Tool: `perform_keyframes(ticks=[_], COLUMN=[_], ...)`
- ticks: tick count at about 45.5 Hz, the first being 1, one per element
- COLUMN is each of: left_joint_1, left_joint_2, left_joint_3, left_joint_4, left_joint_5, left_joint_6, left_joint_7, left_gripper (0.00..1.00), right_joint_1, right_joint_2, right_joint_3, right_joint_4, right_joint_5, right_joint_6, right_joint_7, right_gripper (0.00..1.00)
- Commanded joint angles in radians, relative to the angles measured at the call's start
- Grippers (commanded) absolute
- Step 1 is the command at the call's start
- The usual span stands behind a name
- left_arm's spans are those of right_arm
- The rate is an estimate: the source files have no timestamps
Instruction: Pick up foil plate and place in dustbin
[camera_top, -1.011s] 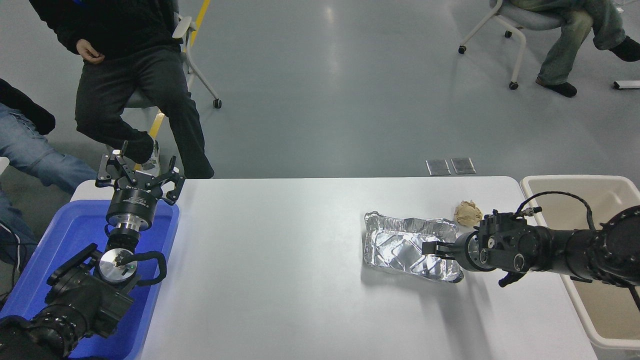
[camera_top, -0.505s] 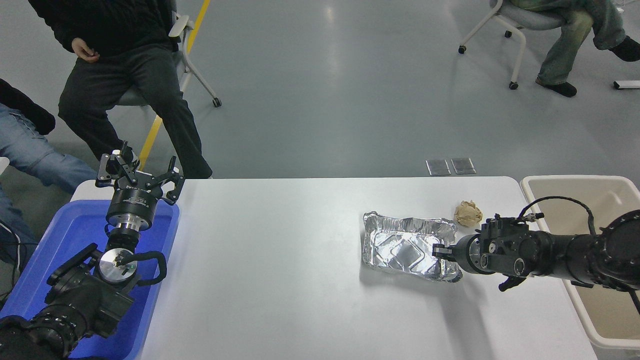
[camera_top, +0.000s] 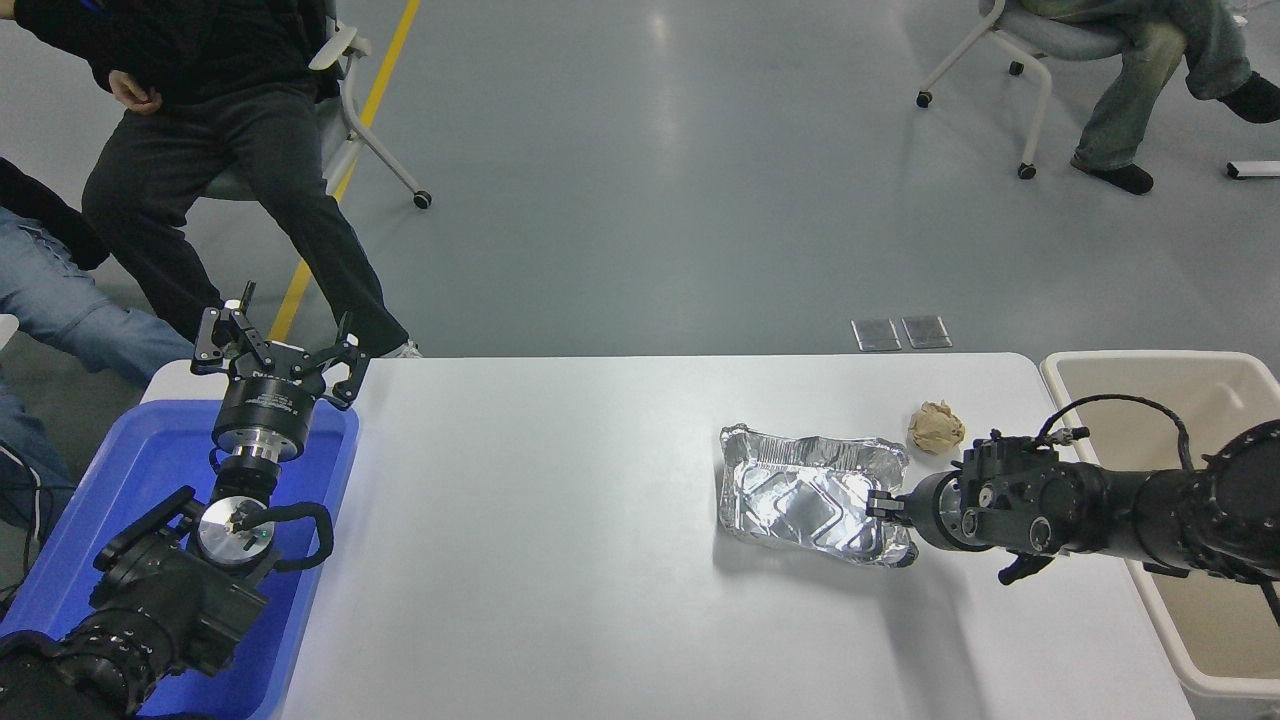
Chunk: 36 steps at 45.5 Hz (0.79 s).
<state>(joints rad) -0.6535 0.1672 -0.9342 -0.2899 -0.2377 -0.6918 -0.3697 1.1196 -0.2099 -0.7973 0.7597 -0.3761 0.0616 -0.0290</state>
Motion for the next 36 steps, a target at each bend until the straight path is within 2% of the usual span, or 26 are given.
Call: perform_keyframes(ticks=[1, 10, 24, 36], left_joint_1=[0.000, 0.000, 0.000, 0.000], left_joint_2=[0.000, 0.000, 0.000, 0.000], left_joint_3=[0.000, 0.000, 0.000, 0.000], left_joint_4=[0.000, 0.000, 0.000, 0.000], left_joint_5=[0.000, 0.000, 0.000, 0.000], left_joint_6=[0.000, 0.000, 0.000, 0.000], left_joint_7=[0.000, 0.000, 0.000, 0.000], left_gripper=[0.99, 0.99, 0.99, 0.99], right_joint_1=[0.071, 0.258, 0.505, 0.678], right_joint_2=[-0.028, -0.098, -0.180, -0.215], right_joint_3=[-0.019, -0.088, -0.164, -0.243], right_joint_4=[0.039, 0.153, 0.208, 0.282], right_joint_5=[0.000, -0.003, -0.014, -0.018], right_joint_6=[0.052, 0.159, 0.520, 0.690], right_joint_7=[0.000, 0.001, 0.003, 0.006], right_gripper=[0.00, 0.00, 0.00, 0.00])
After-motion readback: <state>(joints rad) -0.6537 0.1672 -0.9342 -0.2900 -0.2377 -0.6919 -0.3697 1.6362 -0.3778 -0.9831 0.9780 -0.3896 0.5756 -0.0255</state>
